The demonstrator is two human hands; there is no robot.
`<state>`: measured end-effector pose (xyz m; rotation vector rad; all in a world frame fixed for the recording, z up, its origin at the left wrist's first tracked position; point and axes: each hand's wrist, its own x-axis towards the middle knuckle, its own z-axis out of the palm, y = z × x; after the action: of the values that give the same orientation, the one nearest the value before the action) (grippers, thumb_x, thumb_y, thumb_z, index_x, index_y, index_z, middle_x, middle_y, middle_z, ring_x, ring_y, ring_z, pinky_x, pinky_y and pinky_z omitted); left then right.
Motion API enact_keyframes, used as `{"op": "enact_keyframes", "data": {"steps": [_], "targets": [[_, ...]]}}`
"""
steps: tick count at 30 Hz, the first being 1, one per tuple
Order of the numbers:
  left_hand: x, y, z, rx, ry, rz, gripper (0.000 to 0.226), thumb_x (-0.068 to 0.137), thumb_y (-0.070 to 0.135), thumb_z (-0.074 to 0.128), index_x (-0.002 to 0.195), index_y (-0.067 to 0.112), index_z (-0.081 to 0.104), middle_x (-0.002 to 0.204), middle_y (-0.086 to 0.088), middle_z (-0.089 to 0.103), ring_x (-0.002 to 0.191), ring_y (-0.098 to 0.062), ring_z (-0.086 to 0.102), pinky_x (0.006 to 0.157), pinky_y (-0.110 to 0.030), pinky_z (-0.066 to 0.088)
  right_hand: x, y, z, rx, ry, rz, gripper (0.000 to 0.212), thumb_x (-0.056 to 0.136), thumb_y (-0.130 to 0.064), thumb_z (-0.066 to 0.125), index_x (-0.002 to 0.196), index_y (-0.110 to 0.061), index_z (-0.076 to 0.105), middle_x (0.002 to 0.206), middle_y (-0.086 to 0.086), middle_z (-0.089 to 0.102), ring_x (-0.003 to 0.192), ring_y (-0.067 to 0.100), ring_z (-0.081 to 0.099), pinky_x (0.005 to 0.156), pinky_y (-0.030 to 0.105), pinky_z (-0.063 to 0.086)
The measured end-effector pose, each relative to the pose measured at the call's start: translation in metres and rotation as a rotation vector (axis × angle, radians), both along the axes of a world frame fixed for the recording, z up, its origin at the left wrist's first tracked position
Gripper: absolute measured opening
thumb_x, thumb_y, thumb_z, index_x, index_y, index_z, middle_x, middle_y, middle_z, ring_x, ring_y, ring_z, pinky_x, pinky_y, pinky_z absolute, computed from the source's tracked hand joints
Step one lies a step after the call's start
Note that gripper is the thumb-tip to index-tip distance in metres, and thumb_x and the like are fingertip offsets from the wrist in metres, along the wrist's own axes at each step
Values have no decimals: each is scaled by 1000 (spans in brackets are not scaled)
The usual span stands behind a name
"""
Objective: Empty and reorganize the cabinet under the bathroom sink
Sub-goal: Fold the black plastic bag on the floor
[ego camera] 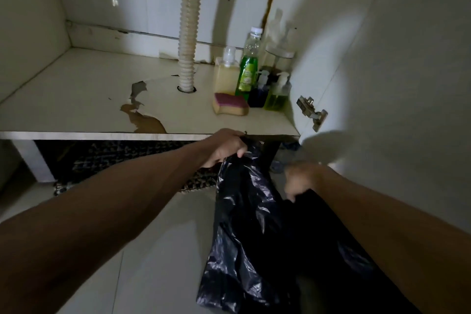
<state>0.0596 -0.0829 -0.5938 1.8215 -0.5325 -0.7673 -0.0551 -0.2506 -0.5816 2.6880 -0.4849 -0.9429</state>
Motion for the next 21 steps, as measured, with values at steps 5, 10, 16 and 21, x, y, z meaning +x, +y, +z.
{"op": "enact_keyframes", "data": {"steps": [5,10,16,21], "targets": [[-10,2,39,15,-33,-146,31,52,-4,51,77,7,67,78,-15,60,74,-26,59,68,-34,48,7,1,43,569,-388,-92,86,62,-25,79,139,-26,41,115,3,61,101,25,62,75,35,54],[1,36,89,139,-172,-1,42,50,-4,55,91,-10,64,81,-19,62,76,-26,58,68,-34,44,-3,-2,53,559,-322,-46,36,62,-42,84,88,-22,71,86,-3,66,80,19,62,63,31,43],[6,131,142,205,-337,382,40,44,-2,53,83,-7,62,77,-19,57,76,-25,52,70,-38,38,1,20,70,795,-340,43,23,73,-37,80,90,-26,68,98,-9,65,99,19,59,74,31,39],[-23,206,168,191,-474,700,32,54,-5,52,72,9,73,71,-15,65,70,-27,60,68,-32,47,25,73,65,804,-265,179,65,64,-60,83,116,-26,62,122,-4,65,105,19,61,90,35,46]]}}
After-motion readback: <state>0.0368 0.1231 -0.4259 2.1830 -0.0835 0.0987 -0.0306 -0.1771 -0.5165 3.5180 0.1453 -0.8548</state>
